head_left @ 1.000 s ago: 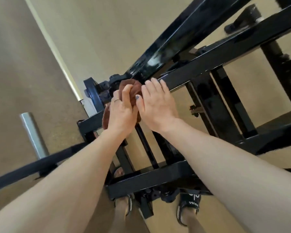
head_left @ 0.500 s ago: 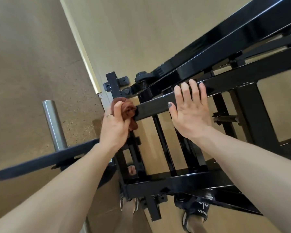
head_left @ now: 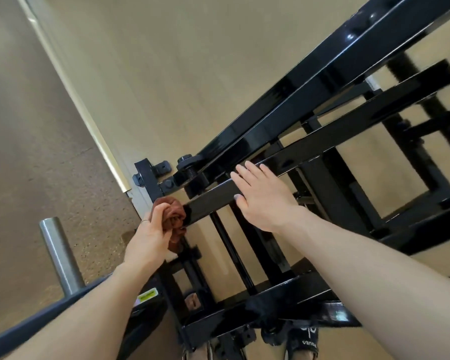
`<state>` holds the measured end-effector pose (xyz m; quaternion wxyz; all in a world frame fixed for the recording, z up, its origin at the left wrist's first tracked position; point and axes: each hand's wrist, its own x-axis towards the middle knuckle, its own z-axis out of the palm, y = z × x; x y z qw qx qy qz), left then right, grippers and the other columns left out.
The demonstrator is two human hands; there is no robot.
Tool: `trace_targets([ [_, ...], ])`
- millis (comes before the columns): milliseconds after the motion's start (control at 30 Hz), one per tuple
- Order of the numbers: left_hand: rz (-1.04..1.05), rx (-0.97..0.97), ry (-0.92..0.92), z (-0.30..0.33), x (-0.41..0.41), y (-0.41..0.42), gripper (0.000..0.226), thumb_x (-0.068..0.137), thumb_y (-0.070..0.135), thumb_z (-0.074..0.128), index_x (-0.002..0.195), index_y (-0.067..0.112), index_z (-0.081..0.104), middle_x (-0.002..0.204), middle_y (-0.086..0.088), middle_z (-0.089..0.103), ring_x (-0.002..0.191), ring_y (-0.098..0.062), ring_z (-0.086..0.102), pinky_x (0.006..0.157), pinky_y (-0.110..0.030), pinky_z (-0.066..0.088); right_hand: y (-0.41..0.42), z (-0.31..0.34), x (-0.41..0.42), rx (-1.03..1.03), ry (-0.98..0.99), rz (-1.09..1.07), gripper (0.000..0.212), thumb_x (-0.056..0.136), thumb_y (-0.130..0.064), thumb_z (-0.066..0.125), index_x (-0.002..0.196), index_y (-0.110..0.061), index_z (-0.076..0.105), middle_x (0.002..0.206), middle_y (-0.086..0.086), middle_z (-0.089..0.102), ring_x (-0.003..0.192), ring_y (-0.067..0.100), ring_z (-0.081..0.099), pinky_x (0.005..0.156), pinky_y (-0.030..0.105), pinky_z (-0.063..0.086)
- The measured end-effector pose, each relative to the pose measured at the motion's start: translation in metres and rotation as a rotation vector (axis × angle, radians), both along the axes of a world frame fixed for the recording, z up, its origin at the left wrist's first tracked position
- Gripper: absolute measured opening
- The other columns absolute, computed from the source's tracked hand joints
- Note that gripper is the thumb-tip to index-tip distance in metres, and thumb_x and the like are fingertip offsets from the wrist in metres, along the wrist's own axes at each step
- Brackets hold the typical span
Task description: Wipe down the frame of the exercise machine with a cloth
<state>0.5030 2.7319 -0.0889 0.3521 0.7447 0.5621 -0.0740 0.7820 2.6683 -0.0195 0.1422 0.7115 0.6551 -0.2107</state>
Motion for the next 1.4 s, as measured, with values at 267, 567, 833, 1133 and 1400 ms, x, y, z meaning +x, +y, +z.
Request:
trace_targets([
  [267, 0.074, -0.055, -0.446, 0.116, 0.128, 0.061, 0.038, 0.107, 0.027, 0.049, 0.117, 0.059, 0.031, 0.114, 0.011, 0.058, 0.091, -0.005, 0.06, 0.075, -0.029, 0.052, -0.02, 0.083, 0.117, 0.133, -0.126, -0.561, 0.063, 0.106, -0.045, 0.034, 0.161, -0.016, 0.024, 0.169, 0.01, 0.022, 0.157, 0.029, 0.016, 0.126, 0.047, 0.014],
  [567, -0.134, 0.148, -0.782, 0.232, 0.383, 0.053, 0.044, 0.106, 0.018, 0.047, 0.148, 0.024, 0.034, 0.129, -0.009, 0.039, 0.098, -0.017, 0.05, 0.092, -0.039, 0.053, -0.044, 0.068, 0.144, -0.104, 0.093, -0.542, 0.072, 0.101, -0.043, 0.045, 0.163, -0.028, 0.012, 0.171, -0.005, -0.013, 0.155, 0.027, 0.022, 0.125, 0.045, 0.018],
  [833, 0.016, 0.259, -0.795, 0.224, 0.438, 0.034, 0.04, 0.103, 0.022, 0.05, 0.141, 0.027, 0.039, 0.126, -0.003, 0.041, 0.106, -0.026, 0.052, 0.101, -0.048, 0.048, -0.027, 0.136, 0.195, 0.361, 0.463, -0.979, 0.054, 0.099, -0.014, 0.049, 0.151, -0.026, 0.042, 0.147, -0.001, 0.055, 0.129, 0.025, 0.057, 0.097, 0.033, 0.047],
  [1133, 0.309, 0.05, -0.579, 0.168, 0.377, 0.02, 0.035, 0.105, 0.019, 0.048, 0.126, 0.045, 0.035, 0.141, -0.001, 0.032, 0.103, -0.016, 0.054, 0.098, -0.054, 0.053, 0.016, 0.188, 0.207, 0.654, 1.059, -1.254, 0.065, 0.1, -0.011, 0.045, 0.159, -0.033, 0.03, 0.157, -0.01, 0.044, 0.142, 0.012, 0.04, 0.093, 0.007, 0.029],
  [1400, 0.058, 0.192, -0.758, 0.213, 0.409, 0.006, 0.04, 0.099, 0.019, 0.051, 0.128, 0.045, 0.038, 0.136, 0.008, 0.034, 0.103, -0.001, 0.052, 0.084, -0.021, 0.044, 0.015, 0.195, 0.198, 0.603, 1.092, -1.272, 0.068, 0.1, -0.008, 0.04, 0.16, -0.035, 0.027, 0.155, -0.003, 0.047, 0.143, 0.022, 0.044, 0.121, 0.043, 0.033],
])
